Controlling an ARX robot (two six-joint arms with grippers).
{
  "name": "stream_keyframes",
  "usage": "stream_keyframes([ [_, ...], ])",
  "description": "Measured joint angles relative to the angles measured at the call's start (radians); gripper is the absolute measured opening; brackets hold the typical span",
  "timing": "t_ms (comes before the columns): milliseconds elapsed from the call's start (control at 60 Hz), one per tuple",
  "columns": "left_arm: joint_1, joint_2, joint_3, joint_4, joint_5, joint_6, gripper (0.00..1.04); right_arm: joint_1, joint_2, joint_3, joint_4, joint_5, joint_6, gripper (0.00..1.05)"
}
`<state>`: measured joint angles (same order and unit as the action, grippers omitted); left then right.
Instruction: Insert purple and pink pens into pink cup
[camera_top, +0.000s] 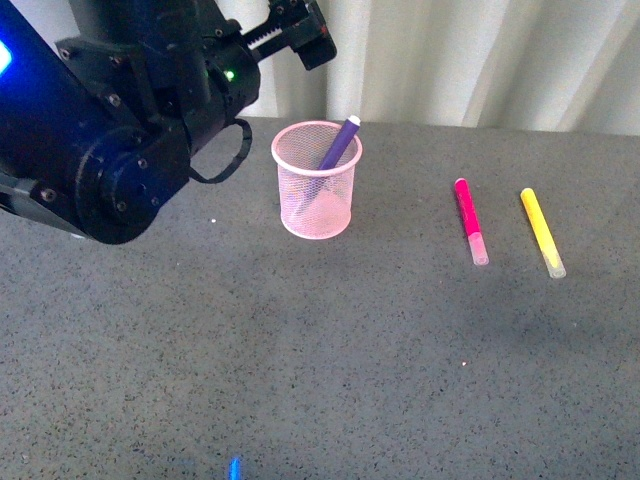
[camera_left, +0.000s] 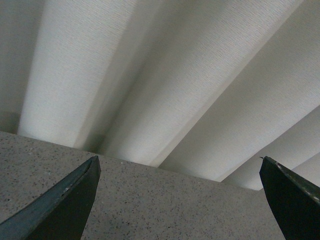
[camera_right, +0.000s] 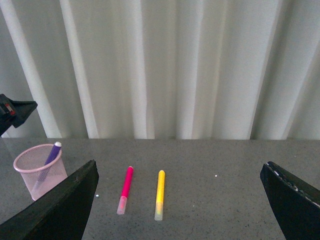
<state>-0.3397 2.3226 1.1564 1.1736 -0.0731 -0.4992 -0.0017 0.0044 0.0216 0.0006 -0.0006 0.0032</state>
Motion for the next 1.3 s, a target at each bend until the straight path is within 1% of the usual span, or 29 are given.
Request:
stream_keyframes([
  [200, 0.029, -0.142, -0.049, -0.083, 0.054, 0.003, 0.98, 0.0, 0.0, 0.0, 0.0, 0.0, 0.0, 0.98],
  [333, 0.056, -0.261, -0.109, -0.167, 0.11, 0.037, 0.98, 0.0, 0.0, 0.0, 0.0, 0.0, 0.0, 0.98],
  [450, 0.09, -0.38, -0.209, -0.219, 0.167, 0.085, 0.98, 0.0, 0.0, 0.0, 0.0, 0.0, 0.0, 0.98],
  [533, 0.146, -0.554, -0.357, -0.281, 0.212, 0.112, 0.98, 0.0, 0.0, 0.0, 0.0, 0.0, 0.0, 0.98],
  [583, 0.179, -0.676, -0.447, -0.336, 0.214, 0.137, 0.98, 0.0, 0.0, 0.0, 0.0, 0.0, 0.0, 0.98],
  [716, 0.229, -0.926, -0.598, -0.46, 0.204, 0.184, 0.98, 0.0, 0.0, 0.0, 0.0, 0.0, 0.0, 0.98],
  [883, 0.277, -1.229, -0.752, -0.625, 0.179, 0.234, 0.98, 0.0, 0.0, 0.0, 0.0, 0.0, 0.0, 0.98],
  [966, 0.313, -1.323, -0.806, -0.674, 0.156, 0.235, 0.98, 0.0, 0.0, 0.0, 0.0, 0.0, 0.0, 0.98],
  [983, 0.317, -1.327, -0.813, -0.671, 0.146, 0.248, 0.97, 0.0, 0.0, 0.0, 0.0, 0.0, 0.0, 0.98],
  [1016, 0.325, -1.342, -0.845, -0.616, 0.11, 0.284, 0.92, 0.0, 0.0, 0.0, 0.0, 0.0, 0.0, 0.98],
  [1049, 0.334, -1.357, -0.892, -0.53, 0.079, 0.339, 0.85, 0.0, 0.0, 0.0, 0.0, 0.0, 0.0, 0.98],
  [1066, 0.336, -1.36, -0.903, -0.512, 0.077, 0.346, 0.83, 0.0, 0.0, 0.0, 0.0, 0.0, 0.0, 0.98],
  [1099, 0.34, -1.378, -0.939, -0.47, 0.068, 0.394, 0.76, 0.0, 0.0, 0.0, 0.0, 0.0, 0.0, 0.98],
  [1149, 0.34, -1.4, -0.963, -0.461, 0.069, 0.424, 0.69, 0.0, 0.0, 0.0, 0.0, 0.0, 0.0, 0.98],
  [1182, 0.34, -1.423, -0.983, -0.462, 0.072, 0.445, 0.62, 0.0, 0.0, 0.0, 0.0, 0.0, 0.0, 0.98],
  [1232, 0.339, -1.447, -0.999, -0.465, 0.073, 0.455, 0.55, 0.0, 0.0, 0.0, 0.0, 0.0, 0.0, 0.98],
  [1299, 0.339, -1.487, -1.02, -0.479, 0.073, 0.472, 0.42, 0.0, 0.0, 0.0, 0.0, 0.0, 0.0, 0.98],
])
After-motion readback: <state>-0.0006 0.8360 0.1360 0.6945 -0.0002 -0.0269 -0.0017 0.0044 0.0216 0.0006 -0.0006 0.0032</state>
